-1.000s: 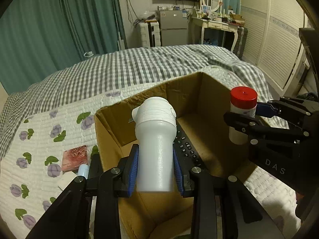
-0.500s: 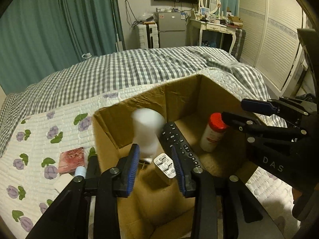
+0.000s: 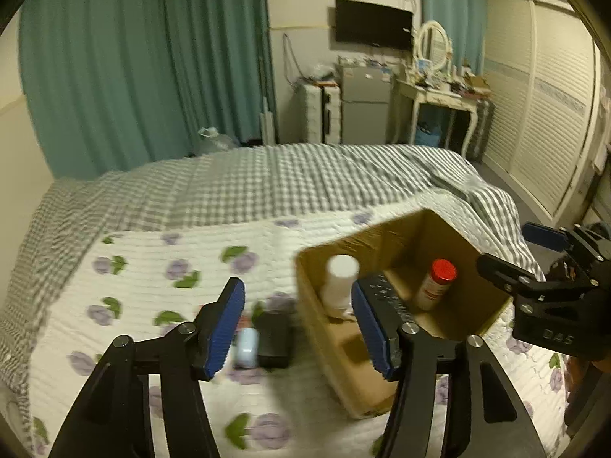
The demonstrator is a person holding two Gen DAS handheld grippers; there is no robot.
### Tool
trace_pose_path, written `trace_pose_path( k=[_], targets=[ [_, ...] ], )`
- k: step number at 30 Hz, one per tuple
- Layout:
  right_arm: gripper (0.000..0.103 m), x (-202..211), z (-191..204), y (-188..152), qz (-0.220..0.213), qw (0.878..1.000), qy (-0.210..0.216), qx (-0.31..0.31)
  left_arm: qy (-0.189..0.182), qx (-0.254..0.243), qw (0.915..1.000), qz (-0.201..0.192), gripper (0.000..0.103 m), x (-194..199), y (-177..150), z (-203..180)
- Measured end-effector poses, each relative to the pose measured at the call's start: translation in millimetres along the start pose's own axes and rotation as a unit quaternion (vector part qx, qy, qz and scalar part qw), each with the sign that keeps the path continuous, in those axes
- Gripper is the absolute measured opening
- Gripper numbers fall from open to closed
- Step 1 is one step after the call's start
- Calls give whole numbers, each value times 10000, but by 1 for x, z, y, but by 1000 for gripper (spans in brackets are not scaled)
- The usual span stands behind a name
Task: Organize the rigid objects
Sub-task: 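Move both grippers back to the items and grasp the white charger with the left gripper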
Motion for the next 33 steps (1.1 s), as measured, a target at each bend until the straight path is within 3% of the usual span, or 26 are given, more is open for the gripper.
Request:
trace_pose_path(
  k=[12,25,33],
  targets=[
    [87,-10,112,12,-121,9967,615,522,585,374,9975,108,67,-5,-23,100],
    [87,-92,203,-21,335,9848,1471,864,845,497,9928,694,67,-80,-70,155],
    [84,-166,216,-57,981,9821,1198,1077,739,594,9890,1133,67,-125,-101,161]
  ],
)
Point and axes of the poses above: each gripper's, at about its wrist camera, not at the fingertips, and x roughly against the way its jaws point, z to its left, y to its top, the point moved 1 cm from there along -x, roughly the way its jaws point, and after that the axes turned 14 degrees about y, right-handed, at the moved point
